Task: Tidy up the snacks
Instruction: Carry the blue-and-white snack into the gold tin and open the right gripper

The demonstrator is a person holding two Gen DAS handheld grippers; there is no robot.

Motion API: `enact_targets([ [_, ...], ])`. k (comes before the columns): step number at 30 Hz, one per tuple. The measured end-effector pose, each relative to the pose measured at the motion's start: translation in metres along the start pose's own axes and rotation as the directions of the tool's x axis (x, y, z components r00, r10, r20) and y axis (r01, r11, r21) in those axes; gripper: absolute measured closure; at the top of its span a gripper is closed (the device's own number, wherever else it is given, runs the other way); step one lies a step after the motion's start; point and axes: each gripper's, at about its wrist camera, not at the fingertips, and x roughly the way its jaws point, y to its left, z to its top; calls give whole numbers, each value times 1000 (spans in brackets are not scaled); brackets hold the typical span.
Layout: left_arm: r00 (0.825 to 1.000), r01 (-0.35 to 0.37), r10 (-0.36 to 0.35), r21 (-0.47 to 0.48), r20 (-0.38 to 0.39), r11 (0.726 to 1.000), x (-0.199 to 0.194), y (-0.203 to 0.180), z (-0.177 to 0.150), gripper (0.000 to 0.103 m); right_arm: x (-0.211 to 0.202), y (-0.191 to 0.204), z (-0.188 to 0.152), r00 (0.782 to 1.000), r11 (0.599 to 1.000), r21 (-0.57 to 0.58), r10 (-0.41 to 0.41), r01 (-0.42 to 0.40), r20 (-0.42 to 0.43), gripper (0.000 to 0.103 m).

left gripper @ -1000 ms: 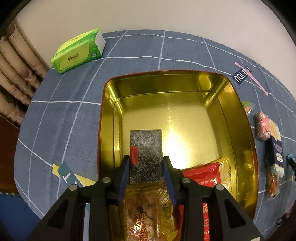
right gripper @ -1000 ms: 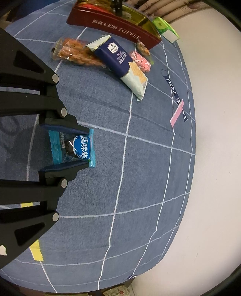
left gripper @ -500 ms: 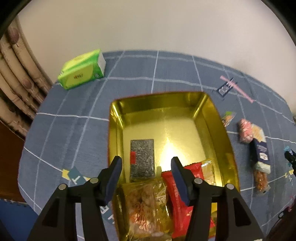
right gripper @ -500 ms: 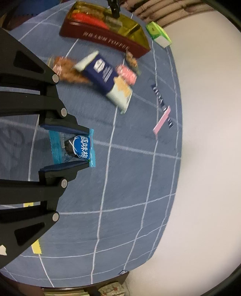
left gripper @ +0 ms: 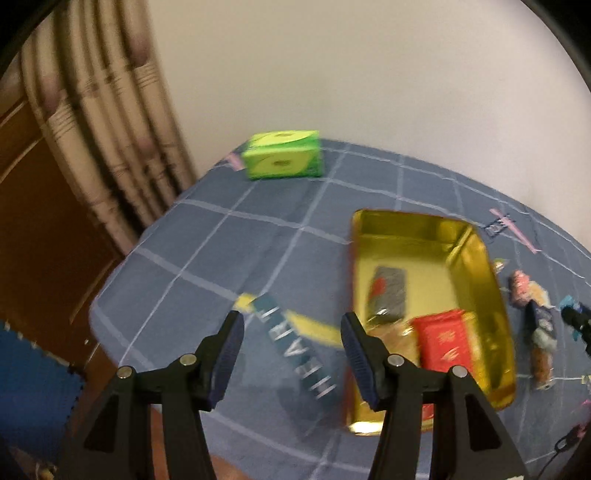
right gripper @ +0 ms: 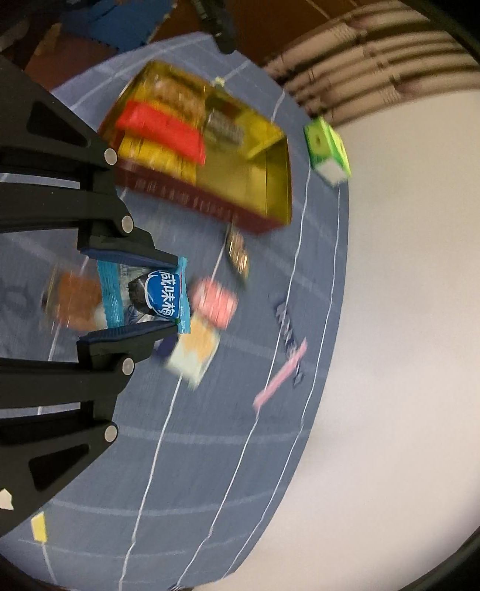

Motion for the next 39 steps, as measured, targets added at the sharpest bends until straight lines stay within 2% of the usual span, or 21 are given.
enact_targets([
  [2, 1000, -24, 24, -31, -21, 999, 3, 12, -8, 47, 6, 19, 6, 1000, 999, -21, 31, -31, -4, 77],
  [6, 998, -23, 17, -94, -57, 995, 9, 26, -18, 47, 17, 52, 16, 998, 996, -67, 61, -62, -13, 77],
  [17, 996, -42, 34, -91, -86, 995, 19, 29, -18, 47, 55, 94, 35, 997, 990, -131, 45, -53, -59, 77],
  [26, 992, -51, 42, -80, -115, 996, 26, 33, -20, 47, 77, 104, 35, 996, 994, -106, 28, -38, -89, 76],
  [39, 993, -44, 35, -72, -116, 996, 26, 33, -19, 47, 77, 106, 33, 994, 993, -96, 52, -61, -94, 75],
])
